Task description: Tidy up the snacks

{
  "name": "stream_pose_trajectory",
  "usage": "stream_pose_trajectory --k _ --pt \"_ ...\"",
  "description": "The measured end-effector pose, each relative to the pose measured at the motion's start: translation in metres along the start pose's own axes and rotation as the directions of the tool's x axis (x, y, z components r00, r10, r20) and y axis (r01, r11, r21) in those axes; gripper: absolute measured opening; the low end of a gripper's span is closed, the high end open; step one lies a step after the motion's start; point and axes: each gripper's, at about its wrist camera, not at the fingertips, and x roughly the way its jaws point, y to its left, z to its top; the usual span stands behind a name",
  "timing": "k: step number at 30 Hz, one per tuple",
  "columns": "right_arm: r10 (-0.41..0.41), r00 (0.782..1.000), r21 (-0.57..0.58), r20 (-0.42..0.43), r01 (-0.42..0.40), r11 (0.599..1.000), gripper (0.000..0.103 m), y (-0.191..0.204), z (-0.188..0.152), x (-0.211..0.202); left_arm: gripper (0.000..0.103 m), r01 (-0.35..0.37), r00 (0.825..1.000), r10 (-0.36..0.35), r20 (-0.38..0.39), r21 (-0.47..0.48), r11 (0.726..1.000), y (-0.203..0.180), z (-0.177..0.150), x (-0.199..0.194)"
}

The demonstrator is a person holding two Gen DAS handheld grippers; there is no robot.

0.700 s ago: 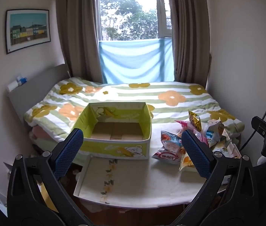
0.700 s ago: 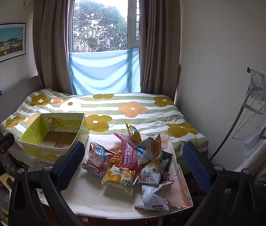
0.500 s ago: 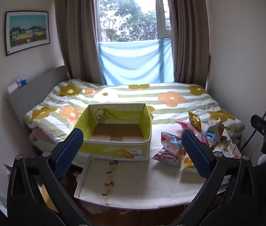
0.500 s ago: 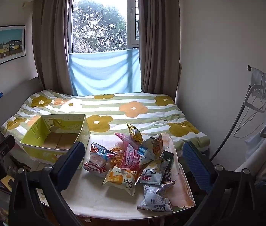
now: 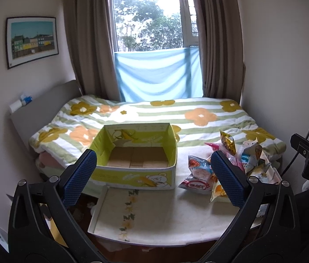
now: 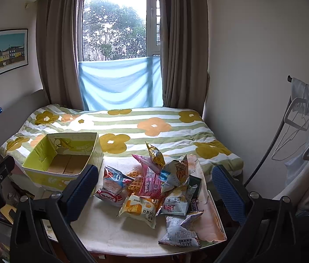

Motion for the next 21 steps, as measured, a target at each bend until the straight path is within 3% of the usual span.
stream_pose_trajectory --k 21 --pt "0.002 1.0 -0.002 -0.003 -0.002 1.0 0.103 0.001 -0.0025 0.005 0.103 0.005 1.0 -0.005 -0.011 0.004 1.0 -0.0022 -0.0018 0.0014"
